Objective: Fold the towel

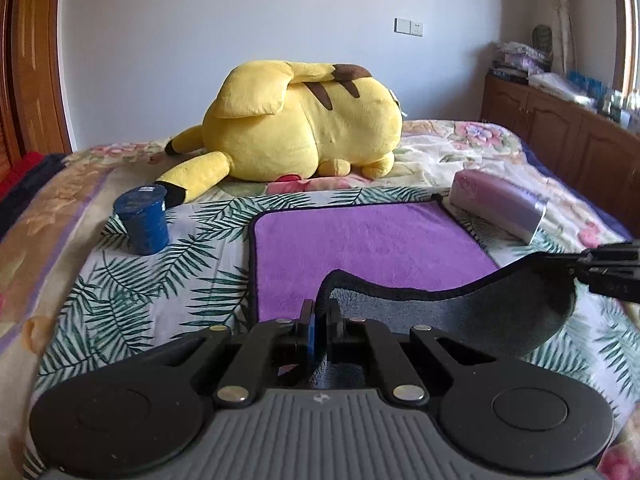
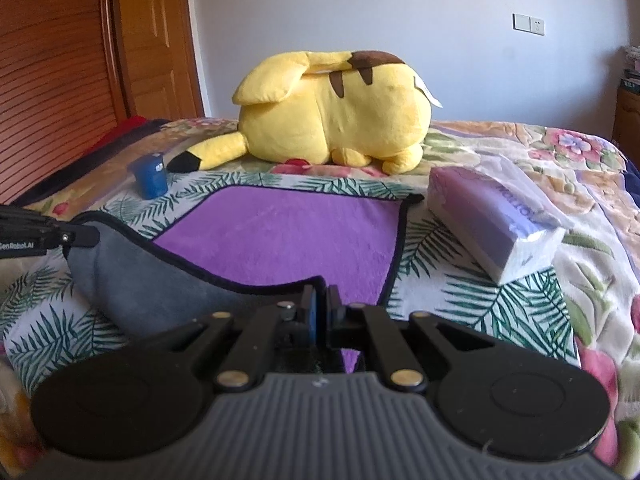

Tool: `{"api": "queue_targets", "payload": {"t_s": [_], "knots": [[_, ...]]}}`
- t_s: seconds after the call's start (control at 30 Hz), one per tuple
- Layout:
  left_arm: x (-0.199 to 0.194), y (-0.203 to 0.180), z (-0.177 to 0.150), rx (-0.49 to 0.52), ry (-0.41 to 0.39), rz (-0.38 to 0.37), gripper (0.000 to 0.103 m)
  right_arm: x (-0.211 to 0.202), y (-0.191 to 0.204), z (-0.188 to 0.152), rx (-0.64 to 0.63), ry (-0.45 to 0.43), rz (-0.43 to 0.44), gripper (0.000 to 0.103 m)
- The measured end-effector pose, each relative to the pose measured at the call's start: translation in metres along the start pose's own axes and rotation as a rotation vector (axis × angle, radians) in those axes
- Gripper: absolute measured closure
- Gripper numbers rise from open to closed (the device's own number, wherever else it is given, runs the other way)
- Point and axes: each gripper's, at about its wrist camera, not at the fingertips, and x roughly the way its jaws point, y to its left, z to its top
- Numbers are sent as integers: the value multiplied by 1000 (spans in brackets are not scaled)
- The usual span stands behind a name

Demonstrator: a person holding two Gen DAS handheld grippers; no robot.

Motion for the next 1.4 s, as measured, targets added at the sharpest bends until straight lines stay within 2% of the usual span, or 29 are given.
{"api": "queue_targets", "payload": {"t_s": [0.43,0.9,1.4], "knots": [[-6,1,22,16,-56,8,98,-8,-4,24,-14,-74,-12,98],[16,4,39,53,-81,25,98,10,-9,41,-55,-98,-30,98],[36,6,66,89,-132,64,98,29,-10,69,-126,-175,-42,98]]}}
